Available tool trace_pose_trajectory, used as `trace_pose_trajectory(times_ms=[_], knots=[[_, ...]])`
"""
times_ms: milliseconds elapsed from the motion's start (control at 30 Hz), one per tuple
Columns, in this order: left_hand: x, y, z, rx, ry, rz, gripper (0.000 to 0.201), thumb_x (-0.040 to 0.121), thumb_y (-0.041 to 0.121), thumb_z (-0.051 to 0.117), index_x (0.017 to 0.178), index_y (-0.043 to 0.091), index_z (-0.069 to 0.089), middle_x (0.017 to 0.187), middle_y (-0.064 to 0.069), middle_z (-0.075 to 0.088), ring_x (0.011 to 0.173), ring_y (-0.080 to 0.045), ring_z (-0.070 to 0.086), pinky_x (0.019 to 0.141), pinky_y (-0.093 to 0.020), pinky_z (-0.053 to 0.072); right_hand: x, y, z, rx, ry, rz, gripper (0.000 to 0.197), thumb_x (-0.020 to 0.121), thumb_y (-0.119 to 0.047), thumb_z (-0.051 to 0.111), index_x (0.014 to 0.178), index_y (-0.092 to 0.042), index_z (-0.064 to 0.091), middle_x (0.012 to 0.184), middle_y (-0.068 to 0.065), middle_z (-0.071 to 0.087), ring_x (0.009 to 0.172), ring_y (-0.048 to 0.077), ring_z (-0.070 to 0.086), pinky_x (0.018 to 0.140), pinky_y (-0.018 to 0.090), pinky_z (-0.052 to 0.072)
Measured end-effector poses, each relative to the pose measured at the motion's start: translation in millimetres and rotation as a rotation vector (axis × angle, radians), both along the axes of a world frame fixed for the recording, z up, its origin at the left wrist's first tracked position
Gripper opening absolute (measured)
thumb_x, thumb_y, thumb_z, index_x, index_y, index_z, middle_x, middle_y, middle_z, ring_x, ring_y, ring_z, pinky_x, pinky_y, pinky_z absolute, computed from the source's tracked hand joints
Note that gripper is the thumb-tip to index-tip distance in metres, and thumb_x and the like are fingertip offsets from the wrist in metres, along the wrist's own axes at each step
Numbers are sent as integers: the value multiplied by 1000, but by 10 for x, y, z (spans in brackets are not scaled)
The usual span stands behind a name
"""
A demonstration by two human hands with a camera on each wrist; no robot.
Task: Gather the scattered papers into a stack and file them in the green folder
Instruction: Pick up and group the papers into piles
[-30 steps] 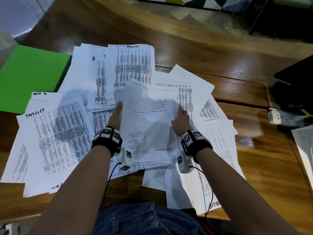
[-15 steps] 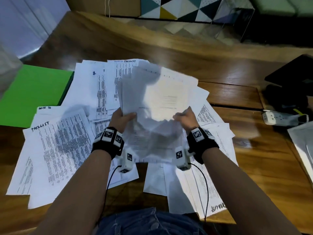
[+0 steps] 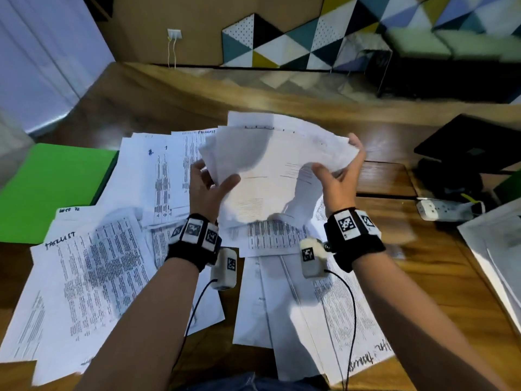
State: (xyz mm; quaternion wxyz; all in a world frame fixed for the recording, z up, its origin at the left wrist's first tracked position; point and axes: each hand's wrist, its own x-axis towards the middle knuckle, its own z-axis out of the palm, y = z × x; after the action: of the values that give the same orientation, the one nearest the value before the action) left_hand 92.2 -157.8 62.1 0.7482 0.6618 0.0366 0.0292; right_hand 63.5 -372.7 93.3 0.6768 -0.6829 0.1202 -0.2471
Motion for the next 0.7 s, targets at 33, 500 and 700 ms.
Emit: trace_pose_trajectory(times_ms=[33, 500, 700], knots=[[21, 2, -30, 19, 16, -10, 77, 48, 37, 77, 112, 15, 40, 98, 1, 59, 88, -12, 61, 67, -15, 55, 11, -23, 45, -79, -31, -26, 79, 68, -6, 68, 132, -33, 30, 127, 3, 44, 91, 19, 52, 78, 18, 48], [261, -3, -19, 113, 164, -140, 58, 38, 32, 82, 92, 26, 61, 105, -12, 66, 101, -30, 62, 90, -50, 53, 440, 238, 934, -1766, 342, 406, 58, 79, -52, 58, 122, -16, 43, 117, 3, 59, 107, 25, 58, 97, 50, 32], [299, -47, -16, 105, 203, -97, 64, 44, 28, 82, 104, 15, 64, 107, -11, 69, 102, -27, 64, 92, -43, 52, 469, 494, 925, -1837, 266, 436, 40, 86, -25, 55, 121, -12, 42, 105, 6, 60, 91, 27, 60, 89, 43, 40]])
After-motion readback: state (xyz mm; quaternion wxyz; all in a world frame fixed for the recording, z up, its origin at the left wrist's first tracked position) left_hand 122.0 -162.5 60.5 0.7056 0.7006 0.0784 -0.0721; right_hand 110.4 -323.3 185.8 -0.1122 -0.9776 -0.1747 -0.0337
